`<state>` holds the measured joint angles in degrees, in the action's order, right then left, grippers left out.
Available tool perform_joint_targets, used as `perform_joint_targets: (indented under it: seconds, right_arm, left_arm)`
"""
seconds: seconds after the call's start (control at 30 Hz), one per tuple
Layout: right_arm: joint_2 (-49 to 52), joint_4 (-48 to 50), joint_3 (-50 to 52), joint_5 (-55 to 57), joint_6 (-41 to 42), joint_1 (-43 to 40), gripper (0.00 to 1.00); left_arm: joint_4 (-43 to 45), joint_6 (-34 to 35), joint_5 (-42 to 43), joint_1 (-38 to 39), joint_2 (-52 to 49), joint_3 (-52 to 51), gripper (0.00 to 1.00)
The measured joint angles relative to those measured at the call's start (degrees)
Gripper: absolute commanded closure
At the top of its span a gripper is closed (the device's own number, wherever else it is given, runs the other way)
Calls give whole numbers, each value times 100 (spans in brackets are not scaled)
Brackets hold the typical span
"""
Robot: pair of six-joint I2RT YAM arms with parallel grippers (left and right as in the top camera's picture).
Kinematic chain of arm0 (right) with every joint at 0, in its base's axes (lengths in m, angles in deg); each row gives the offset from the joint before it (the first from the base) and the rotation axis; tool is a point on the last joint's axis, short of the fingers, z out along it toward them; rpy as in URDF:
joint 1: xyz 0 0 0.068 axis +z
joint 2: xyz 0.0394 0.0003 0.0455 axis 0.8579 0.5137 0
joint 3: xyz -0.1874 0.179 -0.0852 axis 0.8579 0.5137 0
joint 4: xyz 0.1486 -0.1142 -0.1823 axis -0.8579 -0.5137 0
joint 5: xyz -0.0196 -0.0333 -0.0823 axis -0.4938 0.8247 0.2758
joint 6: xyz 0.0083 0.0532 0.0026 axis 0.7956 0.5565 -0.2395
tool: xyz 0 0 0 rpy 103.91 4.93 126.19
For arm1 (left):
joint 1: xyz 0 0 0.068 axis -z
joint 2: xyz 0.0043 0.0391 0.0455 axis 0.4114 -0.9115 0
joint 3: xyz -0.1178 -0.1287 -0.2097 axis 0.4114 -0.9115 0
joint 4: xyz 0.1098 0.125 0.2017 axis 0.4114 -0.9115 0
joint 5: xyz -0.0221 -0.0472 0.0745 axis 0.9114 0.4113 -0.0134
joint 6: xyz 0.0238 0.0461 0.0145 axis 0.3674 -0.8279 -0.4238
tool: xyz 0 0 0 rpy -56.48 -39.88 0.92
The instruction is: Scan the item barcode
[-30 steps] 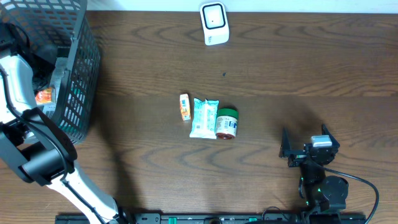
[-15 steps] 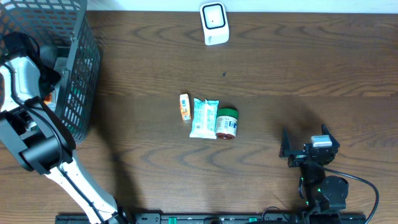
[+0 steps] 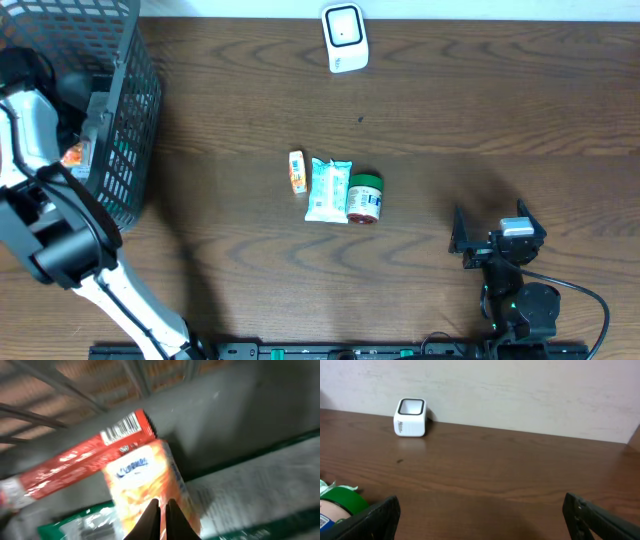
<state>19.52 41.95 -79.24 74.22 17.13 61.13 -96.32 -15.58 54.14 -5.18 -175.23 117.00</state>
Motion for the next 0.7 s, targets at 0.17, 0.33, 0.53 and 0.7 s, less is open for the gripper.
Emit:
perform_joint_targets:
  seconds: [0.17,0.33,0.53,0.7]
  right_arm:
    - [0,0,0,0,0,0,1]
    - [0,0,0,0,0,0,1]
    - [0,0,0,0,0,0,1]
    - [0,0,0,0,0,0,1]
  left_arm:
    - [-33,0,13,0,885,-15,92]
    - [-210,-7,7,0,1799,-15,47]
    - [-358,35,9,0,1788,-15,28]
    - [-372,35,9,0,1126,-33,29]
